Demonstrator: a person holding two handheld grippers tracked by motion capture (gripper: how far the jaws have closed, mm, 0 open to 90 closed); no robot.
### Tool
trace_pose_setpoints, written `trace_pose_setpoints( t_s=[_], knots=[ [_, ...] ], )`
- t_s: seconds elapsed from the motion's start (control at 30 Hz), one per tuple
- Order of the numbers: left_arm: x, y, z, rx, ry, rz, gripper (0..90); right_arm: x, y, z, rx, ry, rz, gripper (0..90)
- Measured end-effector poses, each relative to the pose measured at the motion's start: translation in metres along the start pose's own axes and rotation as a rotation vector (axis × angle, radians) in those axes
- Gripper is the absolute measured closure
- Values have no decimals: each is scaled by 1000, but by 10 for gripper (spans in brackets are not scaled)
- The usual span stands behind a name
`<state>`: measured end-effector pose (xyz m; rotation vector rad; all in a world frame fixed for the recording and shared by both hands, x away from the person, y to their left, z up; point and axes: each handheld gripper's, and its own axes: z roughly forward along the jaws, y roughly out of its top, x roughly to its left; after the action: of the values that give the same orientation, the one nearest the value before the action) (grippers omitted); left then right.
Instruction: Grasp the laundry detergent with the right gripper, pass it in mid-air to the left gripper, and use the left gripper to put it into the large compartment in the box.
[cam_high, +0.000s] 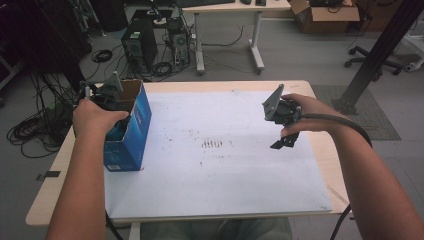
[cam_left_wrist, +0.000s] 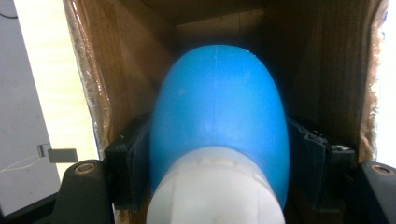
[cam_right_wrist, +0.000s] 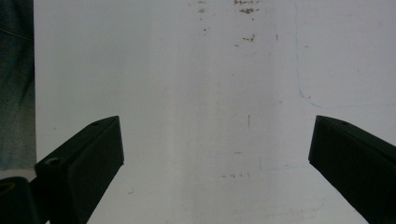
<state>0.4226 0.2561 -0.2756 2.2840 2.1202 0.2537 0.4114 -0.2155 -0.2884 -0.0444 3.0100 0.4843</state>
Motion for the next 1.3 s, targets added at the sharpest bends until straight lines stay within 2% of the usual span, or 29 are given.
trace_pose_setpoints(
  t_s=[0.3, 0.47, 0.87, 1.03, 1.1, 1.3],
  knots=[
    [0, -1, -11, -12, 24, -8, 276, 0, 1, 0, 0, -3, -3, 33],
    [-1, -2, -16, -12, 37, -9, 193, 0, 3, -2, -6, -5, -8, 33],
    [-1, -5, -29, -30, 38, -2, 183, 2, 5, -5, -6, -12, -13, 33],
    [-3, -5, -38, -36, 44, 36, 141, 3, 6, -6, -8, -22, -13, 32],
    [-6, -6, -43, -42, 33, 82, 106, 3, 6, -6, -6, -20, -12, 33],
    [-14, -6, -60, -75, -18, 177, 50, 3, 6, -6, -7, -20, -14, 33]
  ],
)
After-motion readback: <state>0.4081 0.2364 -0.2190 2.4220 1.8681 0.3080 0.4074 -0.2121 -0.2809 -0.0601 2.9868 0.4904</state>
